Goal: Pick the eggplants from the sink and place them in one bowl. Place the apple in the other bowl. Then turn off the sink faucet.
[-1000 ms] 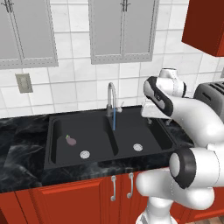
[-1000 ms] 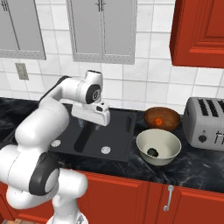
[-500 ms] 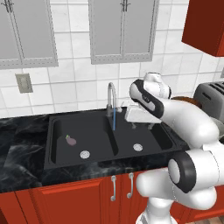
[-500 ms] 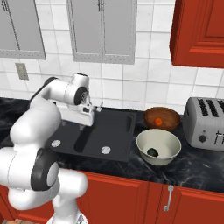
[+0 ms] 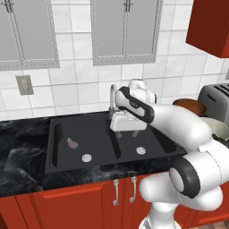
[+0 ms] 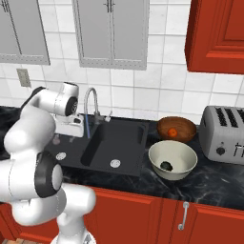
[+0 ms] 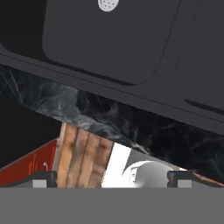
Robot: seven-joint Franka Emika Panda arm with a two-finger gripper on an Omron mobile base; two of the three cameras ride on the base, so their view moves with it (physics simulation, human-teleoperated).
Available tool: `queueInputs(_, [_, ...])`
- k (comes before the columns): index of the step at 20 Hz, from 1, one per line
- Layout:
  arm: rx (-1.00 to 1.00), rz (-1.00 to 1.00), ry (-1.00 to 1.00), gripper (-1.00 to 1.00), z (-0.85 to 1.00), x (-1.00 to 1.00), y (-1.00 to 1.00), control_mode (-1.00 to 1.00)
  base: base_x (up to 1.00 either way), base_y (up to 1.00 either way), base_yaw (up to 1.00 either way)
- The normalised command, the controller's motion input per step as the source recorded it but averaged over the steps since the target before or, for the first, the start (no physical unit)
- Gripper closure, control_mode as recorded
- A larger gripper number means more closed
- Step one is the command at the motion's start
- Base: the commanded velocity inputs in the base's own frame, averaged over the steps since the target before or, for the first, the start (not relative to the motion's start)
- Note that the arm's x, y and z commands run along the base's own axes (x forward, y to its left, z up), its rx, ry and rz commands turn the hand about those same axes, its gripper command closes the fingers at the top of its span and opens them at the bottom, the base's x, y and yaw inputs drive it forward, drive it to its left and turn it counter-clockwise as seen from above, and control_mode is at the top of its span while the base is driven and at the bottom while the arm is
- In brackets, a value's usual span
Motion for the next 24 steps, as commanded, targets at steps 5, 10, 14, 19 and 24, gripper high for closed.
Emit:
queueInputs(5, [0.00,0.08,0.00,-1.00,-0.06,0.02,0.69,-1.00,0.00,0.00,0.00])
queueInputs(10, [0.00,0.06,0.00,-1.00,-0.05,0.07,0.67,-1.00,0.00,0.00,0.00])
queueInputs(14, [0.00,0.00,0.00,-1.00,-0.01,0.24,0.43,-1.00,0.00,0.00,0.00])
queueInputs(19, [0.00,-0.03,0.00,-1.00,0.00,0.46,0.21,-1.00,0.00,0.00,0.00])
queueInputs(24, [0.00,-0.06,-0.01,-1.00,0.00,0.51,0.15,-1.00,0.00,0.00,0.00])
